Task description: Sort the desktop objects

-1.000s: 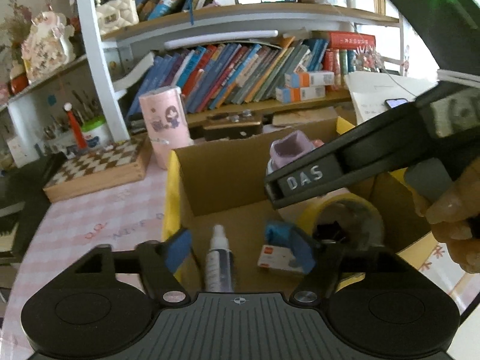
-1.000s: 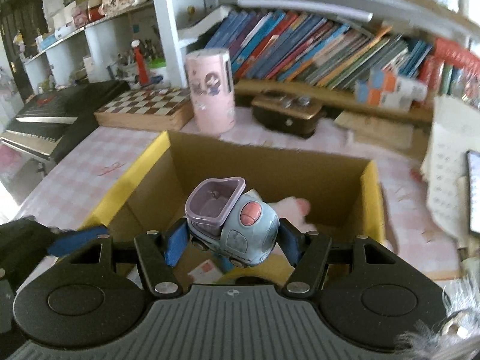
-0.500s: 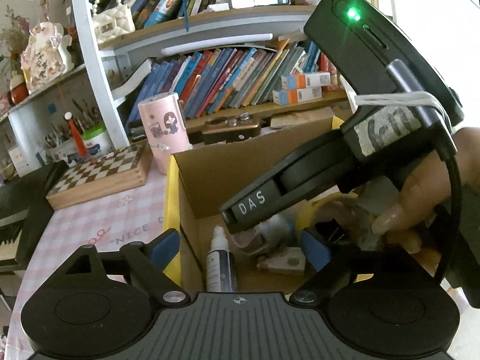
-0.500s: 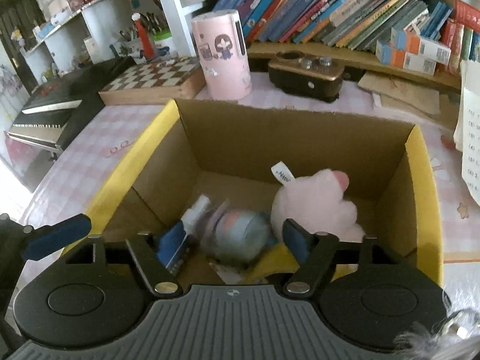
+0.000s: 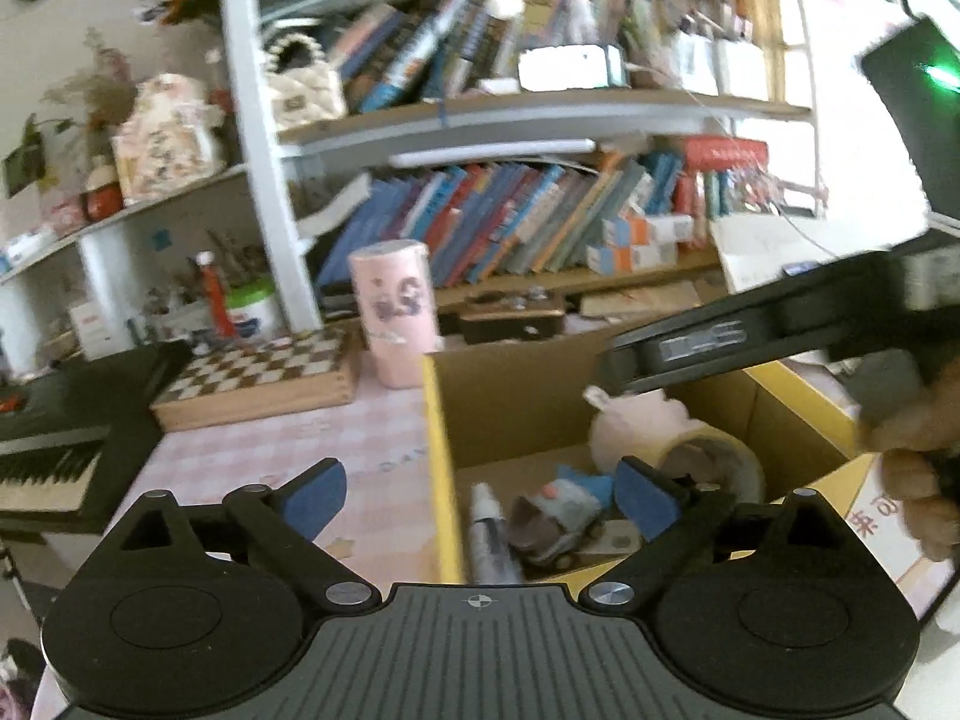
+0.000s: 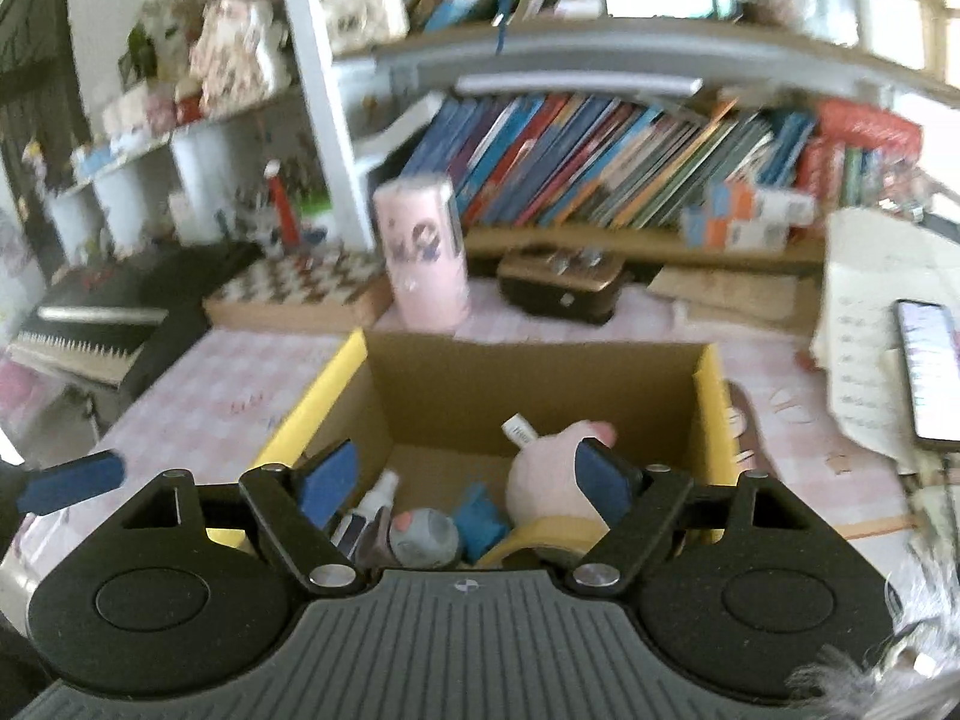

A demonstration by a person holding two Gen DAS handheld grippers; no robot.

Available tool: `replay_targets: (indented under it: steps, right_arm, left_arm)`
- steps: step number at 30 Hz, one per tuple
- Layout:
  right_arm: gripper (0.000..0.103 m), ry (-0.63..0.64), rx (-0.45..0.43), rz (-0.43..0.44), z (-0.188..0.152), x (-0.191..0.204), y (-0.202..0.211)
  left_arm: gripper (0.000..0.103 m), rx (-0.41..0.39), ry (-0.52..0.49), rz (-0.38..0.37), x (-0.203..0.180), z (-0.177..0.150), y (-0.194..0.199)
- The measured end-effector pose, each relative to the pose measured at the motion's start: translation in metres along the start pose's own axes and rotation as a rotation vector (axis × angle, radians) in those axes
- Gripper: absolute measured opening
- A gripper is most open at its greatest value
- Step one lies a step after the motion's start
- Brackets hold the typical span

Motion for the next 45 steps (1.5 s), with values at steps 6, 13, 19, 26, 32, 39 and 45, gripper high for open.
replay_targets:
  steps: [6,13,19,26,32,39,45]
  right_arm:
    - [0.080,-0.025,-0.097,-0.068,-0.010,0.002,0.039]
    - [0.082,-0.052,-0.141,-0.124,-0.037,0.014,0.075]
    - [0.083,-0.077,-0.138,-0.147,-0.066,0.031,0.097]
    - [0.083,-0.073,-0.108,-0.151,-0.106,0.061,0.122]
    - [0.083,-0.064,-0.090,-0.168,-0.135,0.084,0.142]
    - [0.086,-0.062,-0.075,-0.193,-0.168,0.110,0.162]
    - [0.091,-0.079,-0.065,-0.214,-0.199,0.130,0.176]
  left_arm:
    - [0.099,-0.021,0.071,0.079,0.035,-0.013,0.030]
    - [0.100,-0.018,0.114,0.107,0.062,-0.035,0.061]
    - [0.100,-0.020,0.144,0.127,0.075,-0.055,0.092]
    - [0.100,-0.007,0.145,0.107,0.082,-0.078,0.122]
    - [0.100,0.013,0.124,0.085,0.087,-0.099,0.145]
    - [0.102,0.042,0.133,0.076,0.091,-0.123,0.168]
    - [0.103,0.082,0.140,0.076,0.088,-0.146,0.184]
Point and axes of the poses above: each gripper's, at about its wrist camera, not at the fingertips, and y roughly against the way its jaws point, x to its left, z to its top, the point moved 6 cm from there along -y, roughly the way its jaws point, and after that the axes turned 7 degrees about -y, right-handed, at the moved point
